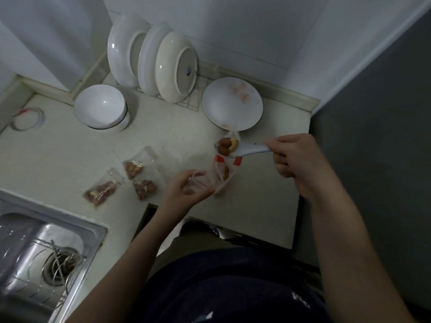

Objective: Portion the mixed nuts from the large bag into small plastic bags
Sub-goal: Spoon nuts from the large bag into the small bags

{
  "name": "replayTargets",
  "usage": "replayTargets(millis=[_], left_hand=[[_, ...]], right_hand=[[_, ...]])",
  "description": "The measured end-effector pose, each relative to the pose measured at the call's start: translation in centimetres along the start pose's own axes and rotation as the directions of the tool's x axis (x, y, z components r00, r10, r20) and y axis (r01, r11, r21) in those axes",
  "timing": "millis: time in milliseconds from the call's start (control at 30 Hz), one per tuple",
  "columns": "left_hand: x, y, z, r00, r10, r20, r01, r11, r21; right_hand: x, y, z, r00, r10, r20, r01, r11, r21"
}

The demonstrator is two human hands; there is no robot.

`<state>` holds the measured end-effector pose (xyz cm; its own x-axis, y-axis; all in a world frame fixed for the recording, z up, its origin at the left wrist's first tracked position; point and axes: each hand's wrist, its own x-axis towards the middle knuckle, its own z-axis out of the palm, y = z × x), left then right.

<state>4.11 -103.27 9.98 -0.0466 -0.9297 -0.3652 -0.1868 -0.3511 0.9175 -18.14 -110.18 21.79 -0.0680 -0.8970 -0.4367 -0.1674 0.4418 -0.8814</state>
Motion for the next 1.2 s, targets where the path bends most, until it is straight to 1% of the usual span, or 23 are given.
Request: replayTargets(millis=[67, 133, 233, 300, 400, 500, 600, 667, 733, 767, 867, 933, 967, 1033, 1100, 1200], left_hand=[[-0.6, 0.5, -0.2, 0.998, 0.053, -0.028, -0.052, 0.998, 0.035], [-1.0, 1.2, -0.4, 0.996, 0.077, -0.046, -0.075, 0.996, 0.038], [-1.3, 2.3, -0.5, 0.994, 0.092, -0.054, -0.091, 0.996, 0.02], [-1.4, 2.7, -0.5, 0.995, 0.083, -0.056, -0.083, 0.997, 0.001], [-1.5, 3.2, -0.5, 0.994, 0.083, -0.064, -0.084, 0.996, -0.009], [-1.7, 3.5, -0.3, 0.995, 0.08, -0.064, -0.083, 0.995, -0.051], [-1.7, 3.8, -0.1, 0.993, 0.1, -0.066, -0.103, 0.994, -0.046], [-1.6, 3.9, 0.1, 0.993, 0.105, -0.06, -0.108, 0.993, -0.049], [-1.4, 3.8, 0.2, 0.992, 0.106, -0.069, -0.11, 0.992, -0.063], [-1.3, 3.6, 0.1, 0.991, 0.107, -0.078, -0.112, 0.992, -0.062], [-1.2, 3.1, -0.2, 0.99, 0.112, -0.089, -0.116, 0.992, -0.046], [-1.2, 2.7, -0.4, 0.989, 0.115, -0.093, -0.118, 0.993, -0.02], [-1.3, 2.6, -0.5, 0.988, 0.122, -0.095, -0.122, 0.992, -0.002], [-1.3, 2.4, -0.7, 0.987, 0.136, -0.091, -0.134, 0.991, 0.025], [-1.2, 2.1, -0.9, 0.988, 0.126, -0.086, -0.125, 0.992, 0.022], [-1.1, 1.7, -1.1, 0.993, 0.1, -0.064, -0.098, 0.994, 0.037]], right_hand=[[-0.5, 0.2, 0.7, 0.999, -0.041, 0.034, 0.044, 0.992, -0.116], [-1.0, 0.3, 1.3, 0.995, -0.07, 0.07, 0.082, 0.979, -0.188], [-1.6, 0.6, 2.1, 0.99, -0.096, 0.099, 0.12, 0.952, -0.281], [-2.0, 0.5, 2.5, 0.98, -0.151, 0.128, 0.188, 0.91, -0.37], [-2.6, 0.3, 3.0, 0.94, -0.271, 0.209, 0.341, 0.793, -0.505], [-3.3, -0.1, 3.1, 0.851, -0.412, 0.327, 0.525, 0.63, -0.573], [-3.6, -0.4, 3.1, 0.779, -0.475, 0.409, 0.621, 0.496, -0.607], [-3.7, -0.5, 2.9, 0.774, -0.511, 0.374, 0.618, 0.481, -0.622], [-3.8, -0.8, 2.3, 0.773, -0.575, 0.267, 0.594, 0.509, -0.623], [-3.7, -1.0, 1.9, 0.76, -0.617, 0.206, 0.586, 0.512, -0.628], [-3.1, -1.2, 0.4, 0.701, -0.71, 0.065, 0.521, 0.449, -0.726], [-2.5, -1.0, -0.2, 0.707, -0.707, 0.036, 0.445, 0.404, -0.799], [-2.3, -0.7, -0.2, 0.714, -0.699, 0.044, 0.423, 0.379, -0.823], [-2.1, 0.0, 0.2, 0.719, -0.687, 0.106, 0.428, 0.317, -0.846], [-1.9, 0.8, 0.9, 0.72, -0.661, 0.209, 0.459, 0.229, -0.858], [-1.0, 2.2, 1.9, 0.745, -0.544, 0.386, 0.507, 0.085, -0.858]])
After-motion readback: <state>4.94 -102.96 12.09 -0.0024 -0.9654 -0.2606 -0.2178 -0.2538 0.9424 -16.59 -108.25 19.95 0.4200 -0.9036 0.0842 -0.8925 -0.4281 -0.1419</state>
